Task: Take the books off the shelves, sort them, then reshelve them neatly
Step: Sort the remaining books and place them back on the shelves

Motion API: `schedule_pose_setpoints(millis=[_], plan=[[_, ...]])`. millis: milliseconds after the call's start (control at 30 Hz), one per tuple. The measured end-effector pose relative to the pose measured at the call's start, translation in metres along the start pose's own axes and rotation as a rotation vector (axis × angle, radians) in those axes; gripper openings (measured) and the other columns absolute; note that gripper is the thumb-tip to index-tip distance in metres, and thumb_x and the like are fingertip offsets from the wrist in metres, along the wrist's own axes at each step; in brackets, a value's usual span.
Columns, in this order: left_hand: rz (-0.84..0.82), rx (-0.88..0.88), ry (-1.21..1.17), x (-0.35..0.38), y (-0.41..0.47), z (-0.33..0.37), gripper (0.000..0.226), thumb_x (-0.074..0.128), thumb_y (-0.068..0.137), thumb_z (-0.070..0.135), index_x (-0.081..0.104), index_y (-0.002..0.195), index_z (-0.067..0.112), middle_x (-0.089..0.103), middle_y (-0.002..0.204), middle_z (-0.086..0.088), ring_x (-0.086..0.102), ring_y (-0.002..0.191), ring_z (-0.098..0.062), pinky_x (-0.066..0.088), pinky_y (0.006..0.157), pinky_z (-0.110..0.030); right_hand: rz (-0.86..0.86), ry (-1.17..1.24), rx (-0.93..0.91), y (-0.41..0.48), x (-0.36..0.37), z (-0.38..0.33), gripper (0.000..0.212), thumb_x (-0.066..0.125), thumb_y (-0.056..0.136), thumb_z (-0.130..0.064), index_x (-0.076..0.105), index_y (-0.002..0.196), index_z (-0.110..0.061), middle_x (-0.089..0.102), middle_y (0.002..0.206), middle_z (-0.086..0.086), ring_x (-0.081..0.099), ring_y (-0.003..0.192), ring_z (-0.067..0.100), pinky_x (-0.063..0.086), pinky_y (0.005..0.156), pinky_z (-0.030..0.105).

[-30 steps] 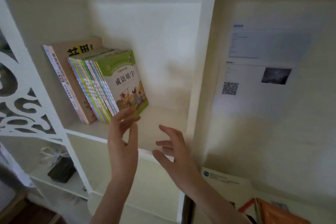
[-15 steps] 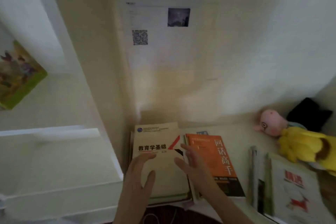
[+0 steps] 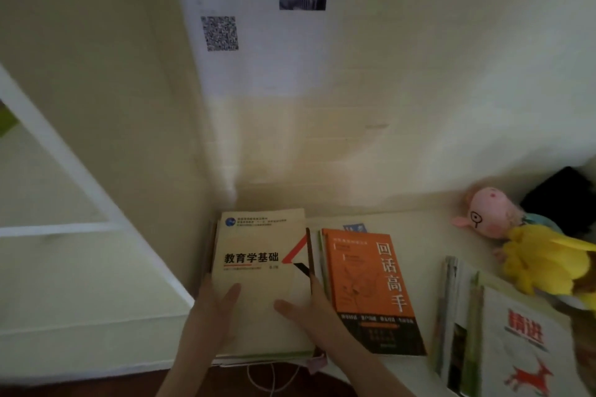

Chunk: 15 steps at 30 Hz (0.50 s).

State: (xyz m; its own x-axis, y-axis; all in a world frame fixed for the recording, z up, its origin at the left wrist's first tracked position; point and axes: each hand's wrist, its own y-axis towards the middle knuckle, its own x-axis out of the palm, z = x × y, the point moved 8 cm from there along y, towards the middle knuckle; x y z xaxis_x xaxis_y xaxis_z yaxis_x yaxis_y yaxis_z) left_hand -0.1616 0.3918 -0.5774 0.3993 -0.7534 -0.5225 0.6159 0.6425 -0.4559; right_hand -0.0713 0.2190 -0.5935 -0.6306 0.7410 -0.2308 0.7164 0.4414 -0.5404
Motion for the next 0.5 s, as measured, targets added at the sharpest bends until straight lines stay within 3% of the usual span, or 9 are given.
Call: schedule_pose_setpoints(millis=[67, 167, 300, 400, 500], plan=[[-0.002, -0.064, 0.036, 0.0, 0.005, -0.004, 0.052, 0.046, 0.095, 0.044, 0.041, 0.134, 0.011, 0.056, 0.128, -0.014, 0.053, 0.114, -0.035, 0.039, 0.099, -0.042, 0.02, -0.027, 0.019, 0.005, 0.001, 0.005, 0.084, 0.078, 0.072, -0.04, 0.027, 0.14, -0.045, 0.044, 0.13, -0.013, 0.046, 0.121, 0.013, 0.046, 0.103, 0.039], [-0.031, -0.121, 0.041, 0.001, 0.012, -0.007, 0.052, 0.046, 0.093, 0.048, 0.044, 0.13, 0.012, 0.057, 0.123, -0.013, 0.055, 0.11, -0.034, 0.039, 0.096, -0.041, 0.023, -0.04, 0.077, 0.017, 0.003, 0.025, 0.112, 0.077, 0.042, -0.066, 0.03, 0.141, -0.041, 0.044, 0.138, -0.007, 0.044, 0.126, 0.017, 0.043, 0.105, 0.047], [-0.055, -0.117, 0.039, 0.003, 0.019, -0.008, 0.052, 0.05, 0.091, 0.051, 0.047, 0.128, 0.014, 0.059, 0.107, -0.004, 0.056, 0.092, -0.025, 0.044, 0.091, -0.04, 0.02, 0.032, 0.078, 0.027, 0.003, 0.038, 0.132, 0.075, 0.021, -0.08, 0.035, 0.139, -0.038, 0.046, 0.134, -0.006, 0.049, 0.122, 0.018, 0.047, 0.102, 0.046], [-0.031, -0.127, 0.0, 0.005, 0.018, -0.007, 0.051, 0.053, 0.092, 0.043, 0.042, 0.13, 0.01, 0.054, 0.108, -0.005, 0.049, 0.091, -0.023, 0.041, 0.085, -0.036, 0.007, 0.064, 0.099, 0.022, 0.004, 0.036, 0.131, 0.079, 0.023, -0.076, 0.037, 0.14, -0.032, 0.047, 0.134, -0.004, 0.05, 0.122, 0.019, 0.047, 0.101, 0.046], [-0.055, -0.122, -0.044, 0.005, 0.02, -0.007, 0.048, 0.054, 0.092, 0.041, 0.046, 0.128, 0.01, 0.056, 0.104, -0.005, 0.053, 0.091, -0.024, 0.043, 0.086, -0.036, 0.019, 0.048, 0.112, 0.013, 0.001, 0.027, 0.108, 0.082, 0.05, -0.057, 0.036, 0.141, -0.026, 0.046, 0.135, -0.001, 0.049, 0.122, 0.02, 0.047, 0.102, 0.045]])
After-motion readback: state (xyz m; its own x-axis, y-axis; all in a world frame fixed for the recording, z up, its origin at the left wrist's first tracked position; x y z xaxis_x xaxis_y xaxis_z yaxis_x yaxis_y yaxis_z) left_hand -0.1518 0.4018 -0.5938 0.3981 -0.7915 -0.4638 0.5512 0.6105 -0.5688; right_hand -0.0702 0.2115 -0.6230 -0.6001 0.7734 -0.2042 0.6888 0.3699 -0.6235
